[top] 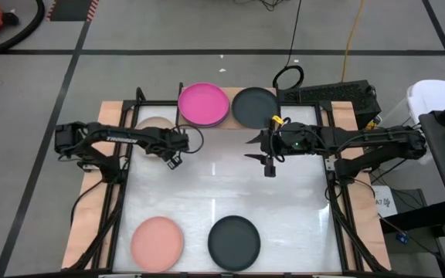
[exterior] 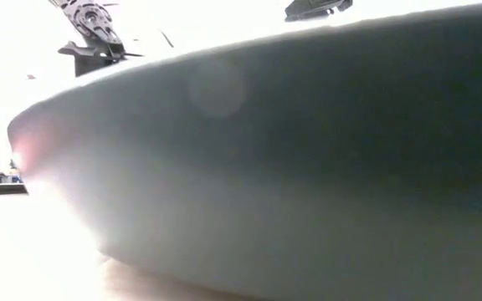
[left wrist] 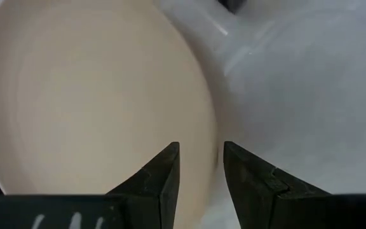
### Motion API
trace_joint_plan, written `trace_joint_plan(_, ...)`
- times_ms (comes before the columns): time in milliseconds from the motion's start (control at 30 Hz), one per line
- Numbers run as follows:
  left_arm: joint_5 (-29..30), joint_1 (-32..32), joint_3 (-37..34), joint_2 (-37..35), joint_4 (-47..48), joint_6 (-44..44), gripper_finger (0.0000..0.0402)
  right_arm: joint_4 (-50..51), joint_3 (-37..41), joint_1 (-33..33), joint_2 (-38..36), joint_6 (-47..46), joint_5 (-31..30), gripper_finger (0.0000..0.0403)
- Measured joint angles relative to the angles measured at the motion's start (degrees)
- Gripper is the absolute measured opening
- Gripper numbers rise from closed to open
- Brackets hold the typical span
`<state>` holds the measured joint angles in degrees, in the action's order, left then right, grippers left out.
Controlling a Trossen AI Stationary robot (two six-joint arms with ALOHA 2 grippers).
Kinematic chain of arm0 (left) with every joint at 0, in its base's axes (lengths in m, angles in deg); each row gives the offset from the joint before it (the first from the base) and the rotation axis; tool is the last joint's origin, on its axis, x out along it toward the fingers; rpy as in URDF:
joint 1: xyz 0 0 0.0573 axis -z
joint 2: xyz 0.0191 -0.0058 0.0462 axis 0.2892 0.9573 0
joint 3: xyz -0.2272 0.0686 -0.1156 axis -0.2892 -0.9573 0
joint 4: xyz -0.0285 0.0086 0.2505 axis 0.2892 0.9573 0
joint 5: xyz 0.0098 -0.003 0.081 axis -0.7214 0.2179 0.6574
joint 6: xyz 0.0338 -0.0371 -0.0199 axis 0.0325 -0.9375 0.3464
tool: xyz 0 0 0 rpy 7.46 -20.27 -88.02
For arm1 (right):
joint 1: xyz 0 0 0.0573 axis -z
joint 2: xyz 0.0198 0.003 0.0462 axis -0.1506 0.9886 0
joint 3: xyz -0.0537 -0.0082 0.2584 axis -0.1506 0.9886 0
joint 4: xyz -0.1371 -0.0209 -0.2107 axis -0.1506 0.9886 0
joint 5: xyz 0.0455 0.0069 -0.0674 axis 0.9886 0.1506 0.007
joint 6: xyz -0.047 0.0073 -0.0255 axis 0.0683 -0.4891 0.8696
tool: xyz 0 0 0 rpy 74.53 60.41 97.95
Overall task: Place and stack plates onto a shelf
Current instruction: Stack the brown plate on top of the black plate on the shelf
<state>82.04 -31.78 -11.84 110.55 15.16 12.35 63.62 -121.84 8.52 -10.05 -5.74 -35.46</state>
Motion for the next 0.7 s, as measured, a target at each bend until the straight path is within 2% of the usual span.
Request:
trace_joint_plan(333, -0.1, -1.48, -0.09, 4.29, -0.1, 0.4, 0.012, 0.07, 0.0, 0.0, 0.0, -0.36, 0.03, 0.0174)
trace_joint_plan(433, -0.12, -1.45, -0.09, 5.51, -0.08, 0.5, 0.0083, 0.31, 0.0, 0.0, 0.0, -0.36, 0.0, 0.0174)
trace_joint_plan(533, 0.32, -1.27, -0.07, 5.42, 0.19, -0.11, 0.0023, 0.53, 0.0, 0.0, 0.0, -0.36, 0.01, 0.0174)
trace_joint_plan(700, 2.13, -0.28, 0.09, 3.2, 2.92, -3.95, 0.0012, 0.51, 0.0, 0.0, 0.0, -0.36, 0.01, 0.0174)
